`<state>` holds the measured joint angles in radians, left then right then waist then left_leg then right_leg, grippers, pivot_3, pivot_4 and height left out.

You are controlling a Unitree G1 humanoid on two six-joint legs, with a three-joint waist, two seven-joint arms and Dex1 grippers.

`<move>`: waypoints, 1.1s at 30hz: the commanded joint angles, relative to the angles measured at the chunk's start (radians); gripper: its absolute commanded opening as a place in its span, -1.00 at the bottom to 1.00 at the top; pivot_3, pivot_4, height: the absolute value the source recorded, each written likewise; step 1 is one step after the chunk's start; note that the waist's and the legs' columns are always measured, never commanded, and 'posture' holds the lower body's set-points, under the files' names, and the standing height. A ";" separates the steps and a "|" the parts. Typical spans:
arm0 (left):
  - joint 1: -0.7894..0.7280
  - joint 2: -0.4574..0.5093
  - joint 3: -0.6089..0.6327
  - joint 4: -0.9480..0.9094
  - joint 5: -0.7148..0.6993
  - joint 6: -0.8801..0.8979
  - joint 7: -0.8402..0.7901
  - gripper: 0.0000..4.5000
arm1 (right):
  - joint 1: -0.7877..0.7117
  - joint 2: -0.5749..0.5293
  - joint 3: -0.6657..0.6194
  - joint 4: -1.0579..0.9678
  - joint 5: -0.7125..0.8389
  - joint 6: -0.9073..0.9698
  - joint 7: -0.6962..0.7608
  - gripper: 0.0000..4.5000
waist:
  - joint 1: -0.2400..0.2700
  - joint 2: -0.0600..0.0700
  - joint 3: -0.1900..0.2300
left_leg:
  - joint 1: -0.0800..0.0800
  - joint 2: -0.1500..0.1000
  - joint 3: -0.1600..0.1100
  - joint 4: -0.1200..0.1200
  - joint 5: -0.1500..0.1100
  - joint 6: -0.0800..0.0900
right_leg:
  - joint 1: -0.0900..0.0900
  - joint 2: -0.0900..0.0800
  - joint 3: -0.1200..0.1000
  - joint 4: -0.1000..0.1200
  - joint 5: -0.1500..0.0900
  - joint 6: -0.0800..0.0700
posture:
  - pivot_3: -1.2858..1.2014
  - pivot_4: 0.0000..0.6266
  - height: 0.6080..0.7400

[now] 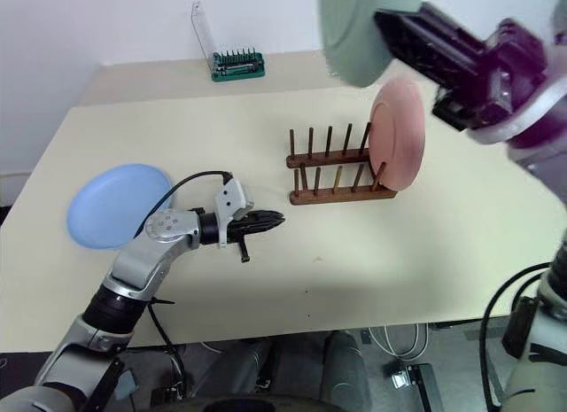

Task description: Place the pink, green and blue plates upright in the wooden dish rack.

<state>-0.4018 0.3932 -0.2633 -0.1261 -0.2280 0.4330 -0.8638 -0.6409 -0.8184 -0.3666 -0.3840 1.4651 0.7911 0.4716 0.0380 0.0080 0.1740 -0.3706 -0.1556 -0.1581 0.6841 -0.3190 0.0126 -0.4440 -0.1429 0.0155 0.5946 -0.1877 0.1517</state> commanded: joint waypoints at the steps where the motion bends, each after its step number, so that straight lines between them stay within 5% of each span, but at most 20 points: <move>1: -0.001 -0.010 -0.008 -0.047 -0.006 -0.001 0.007 -0.89 | 0.033 0.021 0.047 0.038 -0.016 0.041 -0.055 -0.99 | 0.004 0.000 0.000 | 0.000 0.000 0.000 0.000 0.000 0.000 | 0.000 0.000 0.000 0.000 0.000 0.000 | 0.03 -0.52 0.97; 28: 0.001 -0.003 -0.013 -0.055 -0.001 -0.010 0.018 -0.89 | 0.115 -0.007 0.078 0.260 -0.355 0.122 0.198 -0.99 | 0.001 0.000 0.000 | -0.001 0.002 0.001 0.000 0.000 0.000 | -0.002 0.002 0.000 0.000 0.000 0.000 | 0.03 -0.52 0.97; 33: 0.000 -0.007 -0.014 -0.056 -0.002 -0.010 0.024 -0.89 | 0.104 -0.002 0.074 0.247 -0.407 0.112 0.223 -0.17 | 0.001 0.000 0.000 | -0.001 0.002 0.001 0.000 0.000 0.000 | -0.002 0.002 0.000 0.000 0.000 0.000 | 0.03 -0.52 0.97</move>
<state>-0.4001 0.3880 -0.2811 -0.1423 -0.2274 0.4328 -0.8429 -0.5177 -0.8062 -0.2775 -0.1091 1.0677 0.9153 0.6788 0.0387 0.0083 0.1741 -0.3715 -0.1538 -0.1569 0.6840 -0.3188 0.0121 -0.4458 -0.1404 0.0159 0.5951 -0.1873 0.1515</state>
